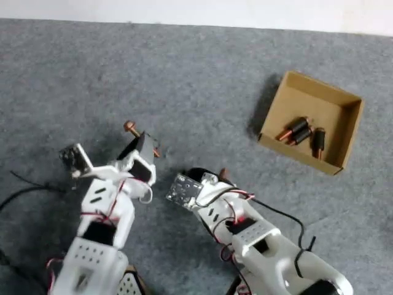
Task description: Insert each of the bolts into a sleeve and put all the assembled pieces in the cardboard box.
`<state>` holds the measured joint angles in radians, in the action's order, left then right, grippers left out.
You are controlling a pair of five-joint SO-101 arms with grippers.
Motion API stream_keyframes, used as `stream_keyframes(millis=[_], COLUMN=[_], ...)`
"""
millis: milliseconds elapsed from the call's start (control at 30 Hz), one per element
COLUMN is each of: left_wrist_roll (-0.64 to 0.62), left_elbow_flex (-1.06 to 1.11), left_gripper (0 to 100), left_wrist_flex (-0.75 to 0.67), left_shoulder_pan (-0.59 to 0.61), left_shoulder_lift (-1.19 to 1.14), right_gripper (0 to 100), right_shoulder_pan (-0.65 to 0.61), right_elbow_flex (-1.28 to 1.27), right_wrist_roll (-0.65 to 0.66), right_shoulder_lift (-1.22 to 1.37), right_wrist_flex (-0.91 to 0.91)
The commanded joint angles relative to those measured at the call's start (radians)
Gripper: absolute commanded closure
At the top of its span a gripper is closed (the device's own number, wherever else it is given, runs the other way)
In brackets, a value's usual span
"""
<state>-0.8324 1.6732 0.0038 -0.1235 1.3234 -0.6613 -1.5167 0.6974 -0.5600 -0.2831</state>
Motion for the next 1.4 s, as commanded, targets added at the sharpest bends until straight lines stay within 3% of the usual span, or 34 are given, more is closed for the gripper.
stream_keyframes(millis=[0,100,367,933,1133,1367], left_wrist_roll=[0.04,0.048,0.048,0.052,0.054,0.11], left_elbow_flex=[0.031,0.031,0.031,0.031,0.031,0.031], left_gripper=[100,100,100,100,100,100], left_wrist_flex=[0.021,0.087,0.089,0.087,0.086,0.084], left_shoulder_pan=[-0.071,-0.085,-0.137,-0.136,-0.137,-0.133], left_shoulder_lift=[0.216,0.263,0.254,0.257,0.259,0.259], right_gripper=[99.3,99.3,99.3,99.3,99.3,99.3], right_shoulder_pan=[-0.005,-0.005,-0.01,-0.012,-0.008,-0.031], right_elbow_flex=[0.002,-0.039,-0.188,-0.202,-0.255,-0.255], right_wrist_roll=[0.012,0.012,0.009,0.006,-0.141,-0.144], right_shoulder_lift=[-0.036,-0.036,-0.036,-0.038,-0.038,-0.028], right_wrist_flex=[-0.047,-0.151,-0.522,-0.607,-0.722,-0.719])
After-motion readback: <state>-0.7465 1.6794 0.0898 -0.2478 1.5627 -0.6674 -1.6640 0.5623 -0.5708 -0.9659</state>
